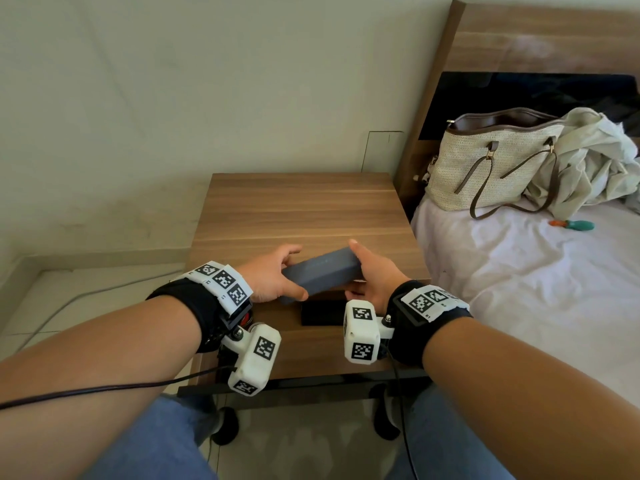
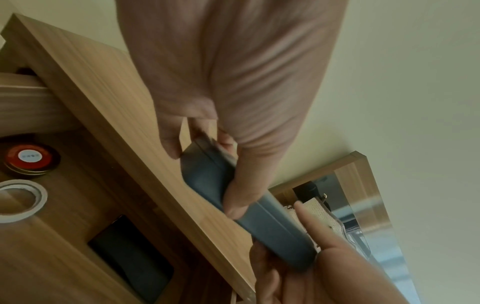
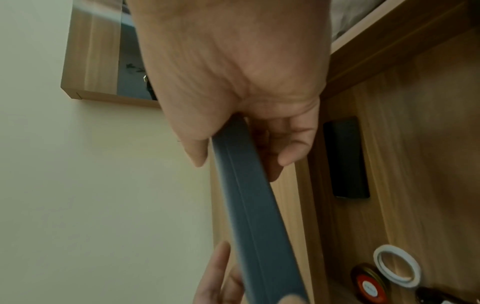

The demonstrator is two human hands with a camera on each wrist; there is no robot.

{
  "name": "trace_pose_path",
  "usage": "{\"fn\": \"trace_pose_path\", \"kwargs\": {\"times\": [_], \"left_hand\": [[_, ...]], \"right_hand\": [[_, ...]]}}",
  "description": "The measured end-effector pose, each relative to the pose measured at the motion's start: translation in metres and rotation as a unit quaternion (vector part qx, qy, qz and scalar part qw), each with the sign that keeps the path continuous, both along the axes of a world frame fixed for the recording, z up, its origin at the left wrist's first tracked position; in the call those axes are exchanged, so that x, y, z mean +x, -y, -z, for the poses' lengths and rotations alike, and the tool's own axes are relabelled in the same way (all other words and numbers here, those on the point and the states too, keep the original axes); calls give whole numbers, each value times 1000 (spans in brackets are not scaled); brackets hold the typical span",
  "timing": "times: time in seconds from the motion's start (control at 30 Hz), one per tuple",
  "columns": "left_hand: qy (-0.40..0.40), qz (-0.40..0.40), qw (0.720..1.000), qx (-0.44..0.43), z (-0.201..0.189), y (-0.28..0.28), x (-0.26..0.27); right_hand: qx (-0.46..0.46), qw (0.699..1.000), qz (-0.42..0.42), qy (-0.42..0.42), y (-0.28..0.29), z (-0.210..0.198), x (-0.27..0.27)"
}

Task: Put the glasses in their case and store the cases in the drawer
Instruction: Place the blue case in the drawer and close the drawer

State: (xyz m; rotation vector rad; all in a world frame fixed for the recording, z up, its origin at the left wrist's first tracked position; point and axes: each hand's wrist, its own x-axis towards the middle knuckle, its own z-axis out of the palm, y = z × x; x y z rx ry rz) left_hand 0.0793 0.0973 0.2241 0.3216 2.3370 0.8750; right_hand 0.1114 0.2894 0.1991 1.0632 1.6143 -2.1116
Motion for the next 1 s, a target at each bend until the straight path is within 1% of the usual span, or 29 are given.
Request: {"fn": "trace_pose_path", "kwargs": {"times": [0.1, 0.17, 0.2, 0.23, 0.27, 0.33, 0.4, 0.5, 0.6, 0.73, 0.83, 0.93, 1.0], "left_hand": [[-16, -8, 1000, 7, 7, 4, -1], [-5, -45, 999, 20, 15, 6, -2], [17, -80, 996, 34, 19, 7, -2], [57, -127, 989, 59, 22, 8, -1], [106, -177, 975, 86, 25, 7, 0], [192, -254, 940, 124, 30, 5, 4], [223, -288, 920, 143, 36, 4, 7], [214, -311, 914, 149, 50, 2, 7], [218, -332, 909, 127, 62, -2, 8], [229, -329, 912, 87, 85, -9, 10], [232, -320, 917, 53, 102, -16, 11], [260, -327, 908, 37, 115, -23, 10], [285, -333, 898, 44, 122, -25, 9]], "right_hand": [[17, 999, -13, 23, -4, 13, 1], [18, 999, -10, 28, -7, 20, 1], [17, 999, -6, 30, -7, 23, 2], [14, 999, -1, 33, -8, 27, 2], [10, 999, 2, 36, -9, 29, 2], [6, 999, 1, 41, -9, 34, 4], [10, 999, 1, 50, -9, 39, 5], [20, 998, -6, 65, -10, 48, 8], [60, 995, -20, 75, -10, 61, 9], [103, 987, -100, 78, -17, 92, 12], [110, 981, -133, 93, -22, 104, 14], [119, 971, -179, 110, -26, 115, 12], [113, 968, -189, 122, -29, 122, 10]]}}
